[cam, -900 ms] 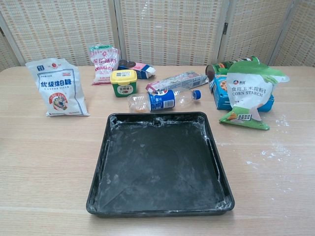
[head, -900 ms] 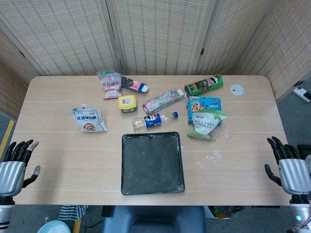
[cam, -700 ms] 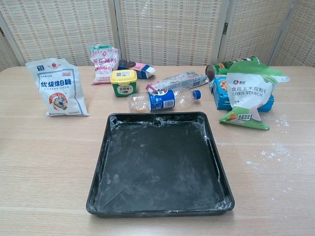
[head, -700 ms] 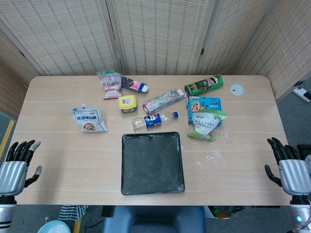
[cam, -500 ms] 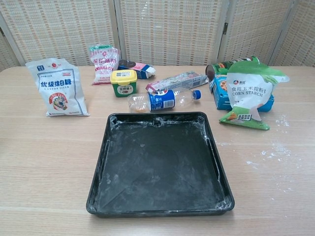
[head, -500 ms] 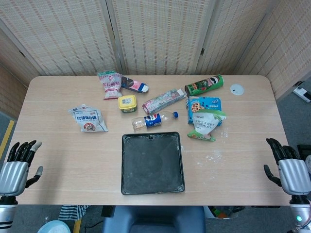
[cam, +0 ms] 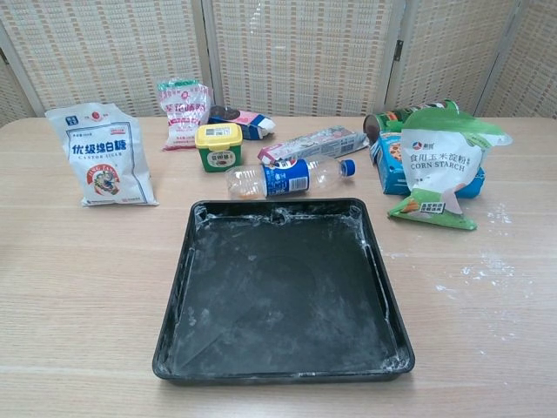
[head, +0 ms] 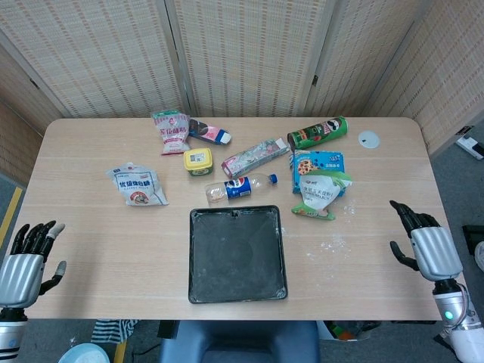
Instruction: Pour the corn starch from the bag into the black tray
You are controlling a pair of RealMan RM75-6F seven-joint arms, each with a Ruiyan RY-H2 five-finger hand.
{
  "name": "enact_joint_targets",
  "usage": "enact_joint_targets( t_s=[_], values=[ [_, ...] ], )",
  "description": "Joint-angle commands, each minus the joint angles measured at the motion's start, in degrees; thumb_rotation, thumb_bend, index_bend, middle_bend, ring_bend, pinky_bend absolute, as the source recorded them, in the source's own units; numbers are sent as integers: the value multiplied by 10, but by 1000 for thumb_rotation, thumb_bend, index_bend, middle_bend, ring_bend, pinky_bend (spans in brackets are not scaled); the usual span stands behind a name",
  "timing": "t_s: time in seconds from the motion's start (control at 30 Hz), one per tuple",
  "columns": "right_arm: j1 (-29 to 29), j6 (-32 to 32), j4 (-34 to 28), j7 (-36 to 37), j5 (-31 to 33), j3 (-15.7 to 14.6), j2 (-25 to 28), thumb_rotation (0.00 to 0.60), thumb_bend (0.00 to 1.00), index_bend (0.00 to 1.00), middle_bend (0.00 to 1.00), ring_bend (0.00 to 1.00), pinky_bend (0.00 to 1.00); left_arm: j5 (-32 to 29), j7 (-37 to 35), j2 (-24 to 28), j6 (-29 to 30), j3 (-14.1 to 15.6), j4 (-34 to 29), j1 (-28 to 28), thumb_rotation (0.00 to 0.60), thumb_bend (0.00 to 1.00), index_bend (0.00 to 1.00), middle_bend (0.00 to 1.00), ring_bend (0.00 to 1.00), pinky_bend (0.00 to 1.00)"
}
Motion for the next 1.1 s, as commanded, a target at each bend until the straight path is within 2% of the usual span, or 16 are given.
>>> enact_joint_targets(
  t_s=[0.03, 0.13, 0.27, 0.53, 0.77, 0.9, 1.1],
  values=[
    [32, -40, -5, 8, 12, 16, 10, 600, 405, 67, 198, 303, 310, -2, 2, -2, 5, -2, 7, 2, 600, 460, 164, 132, 121, 0],
    [68, -88, 2, 11, 33, 34, 17, 600, 405, 67, 198, 309, 315, -5, 3, -5, 7, -2, 14, 5, 600, 460, 168, 132, 122, 0],
    [111, -127, 24, -52, 49, 49, 7, 600, 404, 67, 198, 316, 328, -2, 2, -9, 7, -1, 17, 5, 600, 460, 171, 132, 123, 0],
    [198, -233, 66, -88, 109, 78, -17, 600, 405, 115, 224, 326, 354, 2, 3, -15, 14, 0, 21, 9, 600, 460, 184, 132, 125, 9],
    [267, -311, 145, -112, 154, 83, -66, 600, 404, 133, 233, 329, 353, 2, -1, -17, 28, -2, 23, 16, 600, 460, 193, 132, 128, 18],
    [294, -334, 182, -110, 169, 88, -88, 600, 405, 133, 233, 328, 354, 1, 1, -13, 30, 2, 21, 21, 600, 459, 193, 132, 132, 18],
    [329, -372, 236, -107, 177, 79, -117, 600, 404, 158, 234, 328, 354, 0, 5, -11, 33, 2, 16, 25, 600, 459, 193, 132, 135, 18]
  ],
)
